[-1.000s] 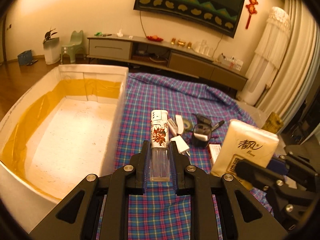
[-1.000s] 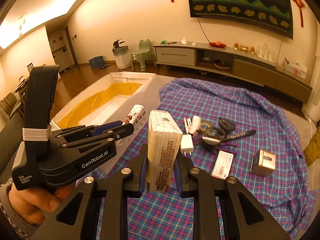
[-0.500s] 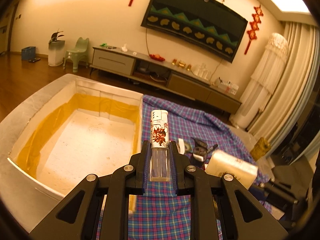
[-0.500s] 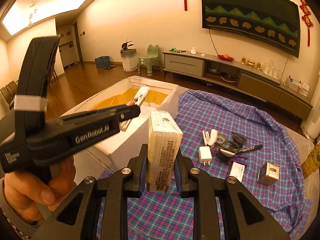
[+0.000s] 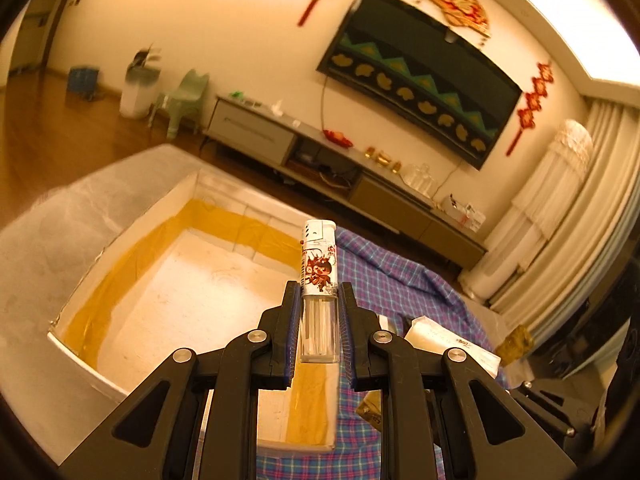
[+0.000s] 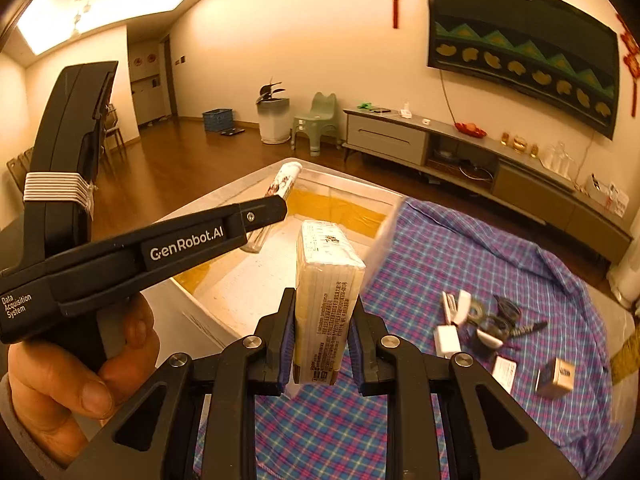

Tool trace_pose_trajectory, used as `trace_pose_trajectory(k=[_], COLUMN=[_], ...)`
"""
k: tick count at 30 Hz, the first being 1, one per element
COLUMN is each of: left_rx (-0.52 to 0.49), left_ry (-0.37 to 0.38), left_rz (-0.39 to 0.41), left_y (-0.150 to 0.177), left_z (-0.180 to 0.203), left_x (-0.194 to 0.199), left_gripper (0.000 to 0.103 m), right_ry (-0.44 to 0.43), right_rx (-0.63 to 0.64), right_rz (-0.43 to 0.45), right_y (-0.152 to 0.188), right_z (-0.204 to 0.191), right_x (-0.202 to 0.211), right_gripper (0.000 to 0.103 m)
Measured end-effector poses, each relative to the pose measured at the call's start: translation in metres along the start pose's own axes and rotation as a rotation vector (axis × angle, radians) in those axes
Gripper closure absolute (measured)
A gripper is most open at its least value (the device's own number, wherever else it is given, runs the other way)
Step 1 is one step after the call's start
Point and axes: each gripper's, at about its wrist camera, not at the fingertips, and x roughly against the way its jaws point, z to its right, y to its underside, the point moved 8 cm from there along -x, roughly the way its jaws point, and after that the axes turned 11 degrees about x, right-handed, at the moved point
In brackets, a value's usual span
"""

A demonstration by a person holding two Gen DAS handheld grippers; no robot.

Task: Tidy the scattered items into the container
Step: 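Lift and carry the lighter and tissue pack with both grippers toward the white foam box, then lower the lighter and tissue pack into the box and open both grippers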

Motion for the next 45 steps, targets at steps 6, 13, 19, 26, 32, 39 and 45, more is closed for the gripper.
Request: trace_pose_trajectory(k=[6, 13, 19, 26, 32, 39, 45], left_rx=[0.042, 0.03, 0.042, 0.079, 0.102, 0.092, 0.085], left_ry=[-0.018, -0.056, -0.078, -0.12, -0.159, -0.213, -0.241], left_rz=[-0.006, -0.031, -0.049, -0.102, -0.142, -0.152, -0.158], left_y=[-0.011, -0.02, -0.029, -0.032, -0.03, -0.029, -0.026], left_z=[-0.02, -0.03, -0.036, -0.05, -0.062, -0.073, -0.081], left_x=[-0.011, -0.03, -0.043, -0.064, -0.076, -0.078, -0.076], left_gripper=[0.084, 0.084, 0.084, 0.084, 0.084, 0.084, 0.084], right_ry=[-0.002, 0.016, 0.021, 0.023, 0.011, 0.015, 0.032], right_rx=[0.053, 0.114, 0.132, 0.155, 0.157, 0.182, 0.22], right_rz=[-0.019, -0.052, -0.08, -0.124, -0.163, -0.227, -0.253], right_y=[-0.013, -0.024, -0.03, -0.038, -0.046, -0.047, -0.054], right_z=[-0.011, -0.014, -0.013, -0.007, 0.002, 0.006, 0.002], right_x=[-0.019, -0.044, -0.064, -0.089, -0.11, -0.138, -0.157], right_gripper=[0.079, 0.079, 0.079, 0.079, 0.078, 0.078, 0.078])
